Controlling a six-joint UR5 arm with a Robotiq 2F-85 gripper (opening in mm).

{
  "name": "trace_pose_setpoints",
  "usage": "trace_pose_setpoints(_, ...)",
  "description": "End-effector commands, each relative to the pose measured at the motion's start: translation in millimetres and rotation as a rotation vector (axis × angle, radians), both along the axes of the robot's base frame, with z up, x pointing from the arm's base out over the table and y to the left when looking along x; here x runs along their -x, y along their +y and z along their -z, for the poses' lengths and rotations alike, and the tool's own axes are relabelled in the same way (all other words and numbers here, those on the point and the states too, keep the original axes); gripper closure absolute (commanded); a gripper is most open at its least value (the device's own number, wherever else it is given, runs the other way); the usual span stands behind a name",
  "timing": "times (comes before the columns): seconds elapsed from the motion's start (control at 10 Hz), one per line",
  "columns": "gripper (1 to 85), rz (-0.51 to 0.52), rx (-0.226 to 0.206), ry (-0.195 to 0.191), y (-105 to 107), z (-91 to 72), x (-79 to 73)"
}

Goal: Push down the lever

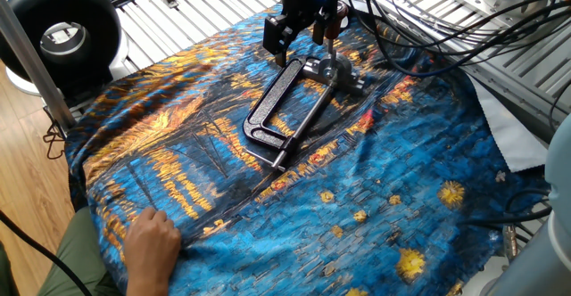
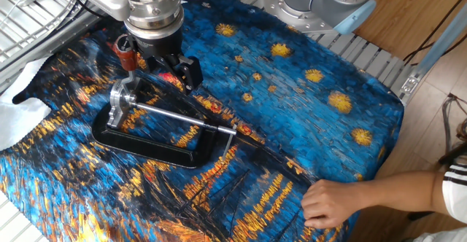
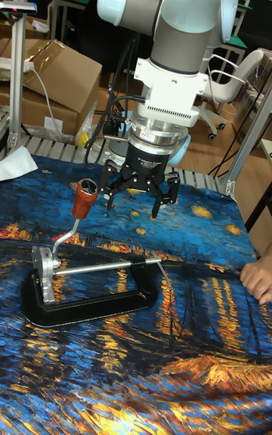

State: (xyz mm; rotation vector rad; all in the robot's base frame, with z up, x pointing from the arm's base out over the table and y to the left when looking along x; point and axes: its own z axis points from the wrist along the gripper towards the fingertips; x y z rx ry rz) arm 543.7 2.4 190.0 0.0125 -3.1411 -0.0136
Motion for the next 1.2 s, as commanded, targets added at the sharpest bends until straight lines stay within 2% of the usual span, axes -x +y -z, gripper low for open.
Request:
trace_pose_setpoints(0.0,84.7,0.174,0.014,-0.001,-1,0.2,-0.3)
trace_pose_setpoints(0.5,84.7,0.176,0.025,0.001,0,0.5,0.0)
trace_pose_setpoints(1.0,84.7,0.173,0.032,0.013,3,-4.1,13.4)
trace_pose_setpoints(1.1,84.7,0.155,0.053,0.011,-4,-6.1,17.9)
